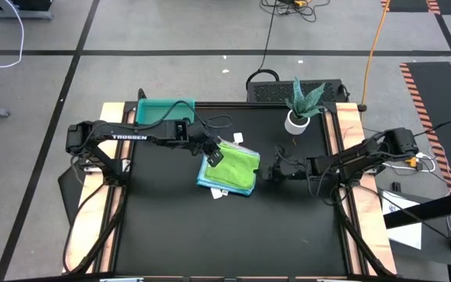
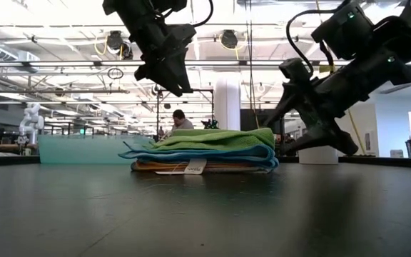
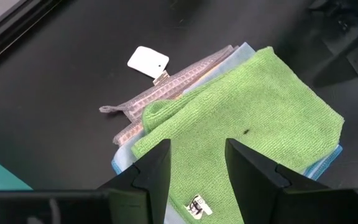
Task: Fold microfiber towels
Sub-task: Put the stack of folded microfiber towels in the blue bin
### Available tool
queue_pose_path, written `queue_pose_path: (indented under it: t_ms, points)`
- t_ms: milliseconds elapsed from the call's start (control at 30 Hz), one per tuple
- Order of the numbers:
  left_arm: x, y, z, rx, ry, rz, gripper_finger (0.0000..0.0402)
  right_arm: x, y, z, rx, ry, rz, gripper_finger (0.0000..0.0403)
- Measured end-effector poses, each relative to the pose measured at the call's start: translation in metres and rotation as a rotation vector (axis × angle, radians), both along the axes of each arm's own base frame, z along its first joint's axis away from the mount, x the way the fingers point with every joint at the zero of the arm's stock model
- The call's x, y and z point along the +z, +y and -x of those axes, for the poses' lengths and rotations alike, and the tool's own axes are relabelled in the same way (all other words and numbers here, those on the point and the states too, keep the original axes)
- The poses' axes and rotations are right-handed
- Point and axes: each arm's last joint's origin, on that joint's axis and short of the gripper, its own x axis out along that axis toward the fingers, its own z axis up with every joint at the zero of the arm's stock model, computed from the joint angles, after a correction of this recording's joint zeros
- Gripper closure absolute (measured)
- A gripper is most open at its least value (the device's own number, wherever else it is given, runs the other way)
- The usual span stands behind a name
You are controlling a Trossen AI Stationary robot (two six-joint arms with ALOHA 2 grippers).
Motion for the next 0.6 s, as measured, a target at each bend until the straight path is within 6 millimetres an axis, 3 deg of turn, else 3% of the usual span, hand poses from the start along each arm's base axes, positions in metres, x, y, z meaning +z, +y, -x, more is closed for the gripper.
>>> queue_pose_path:
  t_ms: [133, 600]
  points:
    - [0.0, 0.001, 0.0, -0.007, 0.002, -0.007, 0.0248, 0.0, -0.004, -0.003, -0.018, -0.025, -0.001, 0.0137]
    - [0.0, 0.002, 0.0, -0.006, 0.006, -0.025, 0.0248, -0.03, -0.005, -0.023, -0.034, -0.083, -0.076, 0.0138]
